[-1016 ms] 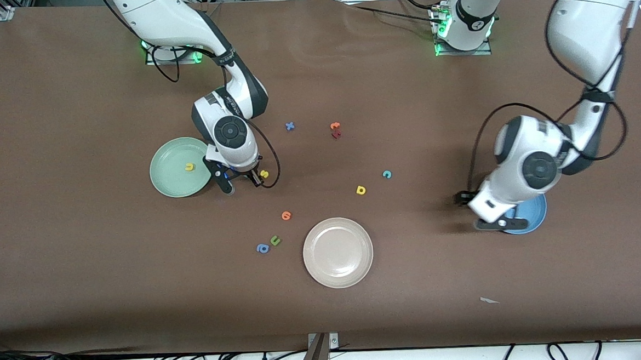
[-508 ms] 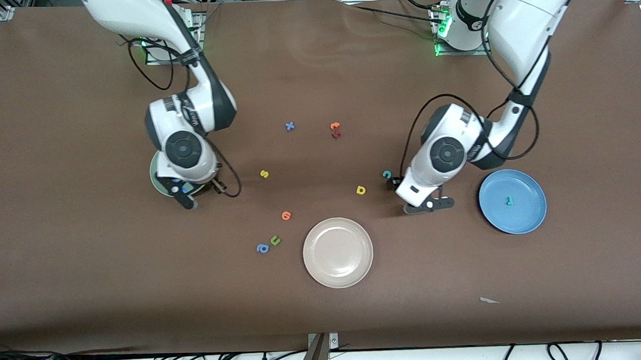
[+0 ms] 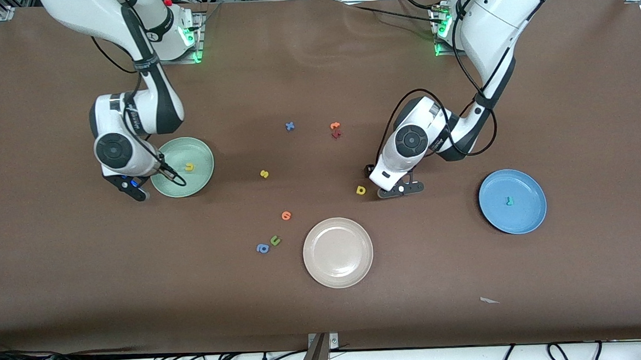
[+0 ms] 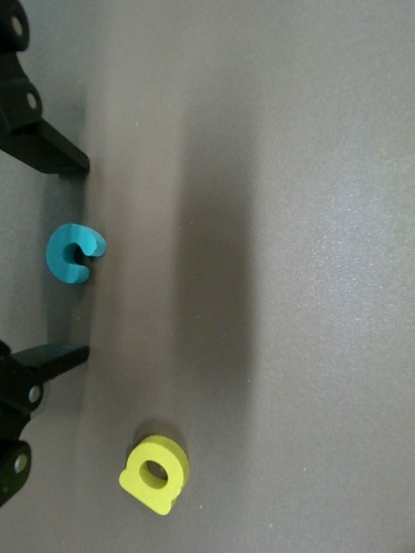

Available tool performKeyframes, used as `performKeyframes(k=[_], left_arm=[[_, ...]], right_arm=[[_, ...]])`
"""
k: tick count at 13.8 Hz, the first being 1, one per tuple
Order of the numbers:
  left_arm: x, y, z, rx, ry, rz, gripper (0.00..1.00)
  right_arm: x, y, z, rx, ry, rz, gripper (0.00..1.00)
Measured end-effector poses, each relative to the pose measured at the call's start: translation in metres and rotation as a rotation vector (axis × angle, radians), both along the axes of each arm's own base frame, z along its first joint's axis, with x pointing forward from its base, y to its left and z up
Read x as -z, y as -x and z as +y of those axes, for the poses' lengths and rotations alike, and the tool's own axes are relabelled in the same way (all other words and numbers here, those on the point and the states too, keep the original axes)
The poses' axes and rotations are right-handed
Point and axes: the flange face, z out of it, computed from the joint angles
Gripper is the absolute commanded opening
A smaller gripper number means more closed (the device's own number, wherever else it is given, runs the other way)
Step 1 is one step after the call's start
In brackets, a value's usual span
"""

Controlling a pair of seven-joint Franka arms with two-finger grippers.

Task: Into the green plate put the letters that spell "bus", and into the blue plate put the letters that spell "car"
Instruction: 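Place the teal d on the green plate while the left gripper grasps the c, then carry the teal c to the blue plate while the right gripper grasps the s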

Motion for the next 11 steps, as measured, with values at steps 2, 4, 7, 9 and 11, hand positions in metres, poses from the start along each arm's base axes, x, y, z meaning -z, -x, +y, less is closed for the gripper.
performKeyframes(k=[2,4,7,9,11], left_arm=[[-0.003,-0.001,0.0,0.0,0.001,-0.005,0.65],[-0.004,-0.001,0.0,-0.001,0.001,-0.007,0.55],[-0.007,-0.002,0.0,-0.001,0.002,-0.011,0.44],[-0.008,-0.002,0.001,-0.002,0.002,-0.012,0.39],[-0.008,-0.003,0.002,-0.004,0.002,-0.013,0.36]], right_arm=[[0.006,0.006,-0.001,0.004,-0.012,0.004,0.38],[0.007,0.008,0.003,0.0,-0.014,0.007,1.0],[0.007,0.008,0.006,0.0,-0.019,0.005,1.0],[0.002,0.004,0.016,-0.011,-0.028,-0.007,1.0],[-0.009,-0.002,0.042,-0.01,-0.052,-0.026,1.0]])
